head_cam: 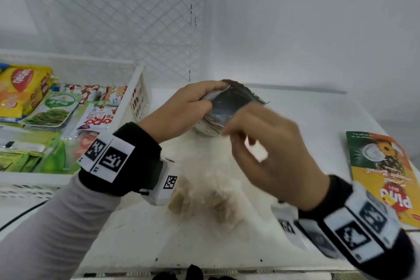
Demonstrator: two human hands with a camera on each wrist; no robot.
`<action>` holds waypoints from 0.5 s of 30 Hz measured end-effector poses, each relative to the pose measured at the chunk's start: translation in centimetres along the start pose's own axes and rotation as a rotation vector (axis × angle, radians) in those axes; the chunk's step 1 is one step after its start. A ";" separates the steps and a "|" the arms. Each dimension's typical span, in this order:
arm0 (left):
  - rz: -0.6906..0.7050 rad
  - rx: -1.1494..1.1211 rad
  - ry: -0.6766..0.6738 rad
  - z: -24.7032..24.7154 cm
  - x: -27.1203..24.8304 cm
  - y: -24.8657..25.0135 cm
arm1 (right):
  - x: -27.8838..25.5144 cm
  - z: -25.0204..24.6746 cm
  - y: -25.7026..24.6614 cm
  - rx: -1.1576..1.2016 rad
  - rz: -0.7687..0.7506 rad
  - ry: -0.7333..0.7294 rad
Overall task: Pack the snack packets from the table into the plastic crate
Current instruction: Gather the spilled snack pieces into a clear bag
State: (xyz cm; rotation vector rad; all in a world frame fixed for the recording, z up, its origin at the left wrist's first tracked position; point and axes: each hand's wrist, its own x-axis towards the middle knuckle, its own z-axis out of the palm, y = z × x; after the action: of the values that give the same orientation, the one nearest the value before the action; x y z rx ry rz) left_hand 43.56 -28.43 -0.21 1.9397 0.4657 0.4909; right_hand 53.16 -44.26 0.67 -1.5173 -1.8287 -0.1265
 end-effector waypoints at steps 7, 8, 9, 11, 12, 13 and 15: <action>-0.019 0.044 -0.008 0.0 -0.2 0.0 | -5.3 3.8 3.9 0.019 0.183 -0.858; -0.020 0.046 -0.006 0.0 -0.2 0.0 | -5.3 4.2 4.3 0.027 0.211 -0.894; -0.020 0.051 -0.006 0.0 -0.2 0.0 | -5.1 4.4 4.6 0.032 0.235 -0.912; -0.016 0.057 -0.010 0.0 -0.2 0.0 | -4.8 4.9 5.0 -0.004 0.244 -0.954; -0.012 0.059 -0.011 0.0 -0.2 0.0 | -4.6 5.2 5.1 -0.043 0.231 -0.988; -0.011 0.059 -0.011 -0.1 -0.2 -0.1 | -4.6 5.4 5.0 -0.083 0.219 -1.019; -0.009 0.052 -0.011 -0.1 -0.3 -0.2 | -4.9 6.0 4.9 -0.130 0.208 -1.050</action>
State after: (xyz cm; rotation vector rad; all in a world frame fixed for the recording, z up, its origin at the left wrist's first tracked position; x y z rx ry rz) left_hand 43.27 -28.43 -0.37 1.9880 0.4840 0.4658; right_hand 54.75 -43.67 -8.32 -2.0588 -2.4215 0.8091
